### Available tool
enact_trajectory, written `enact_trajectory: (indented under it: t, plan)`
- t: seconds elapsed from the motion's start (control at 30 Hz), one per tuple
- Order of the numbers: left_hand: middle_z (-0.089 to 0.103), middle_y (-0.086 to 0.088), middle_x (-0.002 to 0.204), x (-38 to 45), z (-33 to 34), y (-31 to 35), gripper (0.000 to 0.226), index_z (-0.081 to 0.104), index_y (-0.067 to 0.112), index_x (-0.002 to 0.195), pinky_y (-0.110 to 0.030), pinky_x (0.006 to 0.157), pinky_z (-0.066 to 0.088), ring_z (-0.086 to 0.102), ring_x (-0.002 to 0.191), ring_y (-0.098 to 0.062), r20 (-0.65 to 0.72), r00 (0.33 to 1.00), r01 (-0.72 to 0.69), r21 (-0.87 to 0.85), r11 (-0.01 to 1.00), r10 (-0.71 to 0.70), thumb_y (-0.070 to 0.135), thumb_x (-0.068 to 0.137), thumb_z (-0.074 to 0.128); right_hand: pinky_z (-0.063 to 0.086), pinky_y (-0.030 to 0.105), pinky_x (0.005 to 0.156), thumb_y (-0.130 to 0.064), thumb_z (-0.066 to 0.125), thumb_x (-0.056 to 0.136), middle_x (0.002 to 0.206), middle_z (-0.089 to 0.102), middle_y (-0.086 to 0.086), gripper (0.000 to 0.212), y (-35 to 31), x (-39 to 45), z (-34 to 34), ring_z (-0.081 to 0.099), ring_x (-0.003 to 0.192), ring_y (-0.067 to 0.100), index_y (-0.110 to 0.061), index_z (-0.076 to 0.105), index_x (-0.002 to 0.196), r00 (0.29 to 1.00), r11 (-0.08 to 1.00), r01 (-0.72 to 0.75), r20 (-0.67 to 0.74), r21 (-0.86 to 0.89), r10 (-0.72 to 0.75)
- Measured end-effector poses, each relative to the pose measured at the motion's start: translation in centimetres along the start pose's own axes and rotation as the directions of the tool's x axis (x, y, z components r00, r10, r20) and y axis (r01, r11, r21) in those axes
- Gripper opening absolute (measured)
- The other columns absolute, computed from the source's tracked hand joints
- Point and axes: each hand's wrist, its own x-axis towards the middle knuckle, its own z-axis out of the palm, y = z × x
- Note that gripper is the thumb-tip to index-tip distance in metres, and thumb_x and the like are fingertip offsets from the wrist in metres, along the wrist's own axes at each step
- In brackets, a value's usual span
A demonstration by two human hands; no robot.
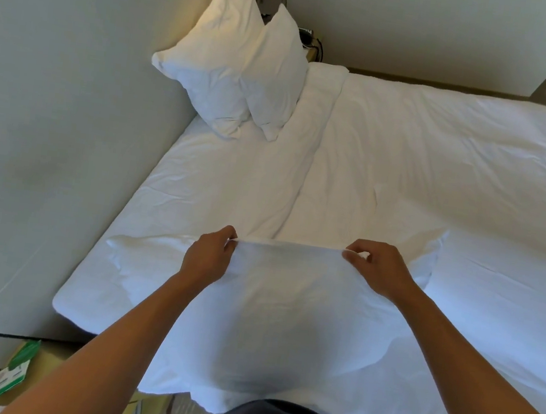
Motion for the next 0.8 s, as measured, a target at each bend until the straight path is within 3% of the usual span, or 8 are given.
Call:
enact_trajectory:
  t: [0.07,0.17,0.33,0.47,0.63,0.73,0.8]
  plan:
    - [0.072,-0.009,0.079,-0.4,0.1,-0.3,0.017,0.056,0.02,0.104,-0.046,0.075,0.06,0.071,0.068,-0.028,0.022,1.0,0.0,-0.009,1.0,0.0,0.031,0.107,0.044,0.057,0.034,0.066,-0.038,0.066,0.102,0.074,0.072,-0.009,0.018,-0.7,0.1,-0.3,0.063,0.06,0.006,-0.029,0.074,0.089,0.999,0.999,0.004,-0.041,0.05,-0.002]
    - [0.071,-0.009,0.08,-0.5,0.5,-0.8,0.019,0.055,0.02,0.101,-0.044,0.073,0.06,0.071,0.065,-0.027,0.05,0.999,-0.012,-0.016,1.0,0.013,0.034,0.107,0.044,0.057,0.035,0.059,-0.037,0.057,0.106,0.069,0.068,-0.007,0.022,-1.3,0.0,-0.4,0.062,0.054,0.011,-0.033,0.066,0.087,0.999,0.998,0.017,-0.05,0.063,-0.014]
    - [0.06,-0.014,0.113,0.0,1.4,-1.9,0.029,0.062,0.015,0.119,-0.036,0.083,0.048,0.064,0.104,-0.036,0.096,0.995,0.009,0.08,0.997,-0.017,0.036,0.105,0.047,0.046,0.031,0.06,-0.039,0.047,0.111,0.068,0.063,-0.005,0.021,-1.1,-0.8,-0.9,0.061,0.063,0.014,-0.027,0.058,0.097,0.994,0.991,0.089,-0.061,-0.101,-0.096]
    - [0.055,-0.008,0.127,0.2,1.4,-2.3,0.035,0.061,0.025,0.13,-0.035,0.09,0.046,0.062,0.115,-0.033,0.139,0.988,0.054,0.099,0.994,-0.067,0.042,0.102,0.05,0.054,0.036,0.064,-0.042,0.044,0.111,0.07,0.066,-0.004,0.022,-0.6,-1.3,-1.5,0.064,0.064,0.019,-0.026,0.056,0.1,0.992,0.958,0.116,-0.025,-0.263,-0.127]
    - [0.062,-0.007,0.111,-0.3,1.0,-2.9,0.026,0.066,0.021,0.116,-0.035,0.085,0.048,0.063,0.106,-0.03,0.128,0.992,0.001,0.131,0.991,-0.018,0.038,0.102,0.053,0.049,0.031,0.069,-0.047,0.07,0.097,0.082,0.072,-0.005,0.02,0.1,-0.7,-1.7,0.067,0.075,0.018,-0.027,0.07,0.099,0.995,0.947,0.102,0.042,-0.304,-0.094]
    - [0.061,-0.008,0.102,-0.8,1.0,-3.0,0.022,0.068,0.013,0.106,-0.032,0.078,0.044,0.062,0.097,-0.028,0.083,0.997,-0.011,0.102,0.995,0.003,0.031,0.102,0.057,0.049,0.032,0.076,-0.036,0.068,0.099,0.091,0.076,0.0,0.019,0.4,0.0,-0.7,0.07,0.087,0.023,-0.019,0.077,0.098,0.997,0.95,0.068,0.048,-0.306,-0.056]
    - [0.058,-0.006,0.094,-1.0,0.8,-2.7,0.019,0.068,0.01,0.094,-0.032,0.072,0.041,0.061,0.088,-0.027,0.026,1.0,-0.014,0.047,0.999,0.013,0.026,0.101,0.06,0.049,0.034,0.075,-0.029,0.065,0.102,0.087,0.074,0.003,0.021,0.4,0.4,-0.2,0.07,0.084,0.025,-0.015,0.077,0.092,0.999,0.972,0.02,-0.043,-0.234,-0.031]
